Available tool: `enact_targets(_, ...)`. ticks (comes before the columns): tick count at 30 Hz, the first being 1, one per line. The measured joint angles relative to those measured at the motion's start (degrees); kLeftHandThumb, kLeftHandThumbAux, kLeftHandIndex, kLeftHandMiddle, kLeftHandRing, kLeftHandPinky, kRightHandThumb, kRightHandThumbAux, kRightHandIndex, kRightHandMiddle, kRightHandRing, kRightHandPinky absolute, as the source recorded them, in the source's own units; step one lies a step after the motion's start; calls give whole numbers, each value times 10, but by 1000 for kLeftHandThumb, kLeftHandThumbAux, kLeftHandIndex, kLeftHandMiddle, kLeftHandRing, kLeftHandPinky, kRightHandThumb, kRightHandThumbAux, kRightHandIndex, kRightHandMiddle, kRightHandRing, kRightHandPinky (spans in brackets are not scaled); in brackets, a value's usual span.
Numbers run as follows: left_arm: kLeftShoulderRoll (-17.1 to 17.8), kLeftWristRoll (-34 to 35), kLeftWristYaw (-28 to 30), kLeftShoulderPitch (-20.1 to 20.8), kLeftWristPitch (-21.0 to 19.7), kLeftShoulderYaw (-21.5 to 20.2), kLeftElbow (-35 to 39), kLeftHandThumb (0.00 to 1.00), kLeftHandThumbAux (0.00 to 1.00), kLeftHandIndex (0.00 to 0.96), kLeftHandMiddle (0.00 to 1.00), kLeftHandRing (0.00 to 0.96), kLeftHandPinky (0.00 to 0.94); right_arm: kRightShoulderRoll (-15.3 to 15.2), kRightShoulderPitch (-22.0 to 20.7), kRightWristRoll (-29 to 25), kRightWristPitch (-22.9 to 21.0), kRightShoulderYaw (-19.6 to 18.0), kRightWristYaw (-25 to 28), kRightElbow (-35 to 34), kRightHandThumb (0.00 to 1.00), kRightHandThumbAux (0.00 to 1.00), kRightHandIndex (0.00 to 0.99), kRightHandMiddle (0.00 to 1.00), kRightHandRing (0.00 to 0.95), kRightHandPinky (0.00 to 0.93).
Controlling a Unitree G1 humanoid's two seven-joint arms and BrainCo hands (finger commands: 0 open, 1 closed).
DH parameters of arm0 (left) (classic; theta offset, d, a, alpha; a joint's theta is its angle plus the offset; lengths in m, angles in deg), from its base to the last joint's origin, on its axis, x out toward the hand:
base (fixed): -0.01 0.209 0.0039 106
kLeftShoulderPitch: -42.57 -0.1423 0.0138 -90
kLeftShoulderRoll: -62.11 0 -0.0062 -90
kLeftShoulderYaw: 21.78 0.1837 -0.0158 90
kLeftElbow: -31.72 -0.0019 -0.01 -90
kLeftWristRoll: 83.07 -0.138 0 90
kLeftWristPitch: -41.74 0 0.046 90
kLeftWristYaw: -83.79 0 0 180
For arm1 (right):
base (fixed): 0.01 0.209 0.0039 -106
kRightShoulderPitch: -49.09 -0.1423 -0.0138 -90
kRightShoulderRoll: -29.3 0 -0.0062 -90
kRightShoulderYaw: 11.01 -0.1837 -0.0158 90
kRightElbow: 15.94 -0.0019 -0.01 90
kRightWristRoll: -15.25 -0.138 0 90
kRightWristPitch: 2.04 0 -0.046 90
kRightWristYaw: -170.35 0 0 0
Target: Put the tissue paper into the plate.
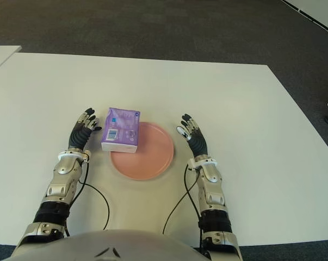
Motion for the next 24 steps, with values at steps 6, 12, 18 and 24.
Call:
enact_targets(6, 5, 0, 5, -2, 0, 2, 1, 0, 473, 0, 0, 0, 0, -16, 10, -2, 40, 0, 42, 17, 0, 522, 0, 0, 0, 0)
enact_targets(12, 6, 0, 5, -2, 1, 5, 2, 0, 474, 0, 0, 0, 0, -26, 62, -30, -9, 9, 73, -69, 0, 528, 0, 0, 0, 0)
enact_targets(18, 8, 0, 5, -3, -2, 7, 2, 0, 476, 0, 0, 0, 0, -33, 99, -66, -98, 14, 85, -145, 0, 522, 0, 0, 0, 0)
enact_targets(24, 8, 0, 5, -3, -4, 9, 2, 0, 477, 0, 0, 0, 0, -40, 104, -86, -145, 10, 88, -183, 0, 517, 0, 0, 0, 0)
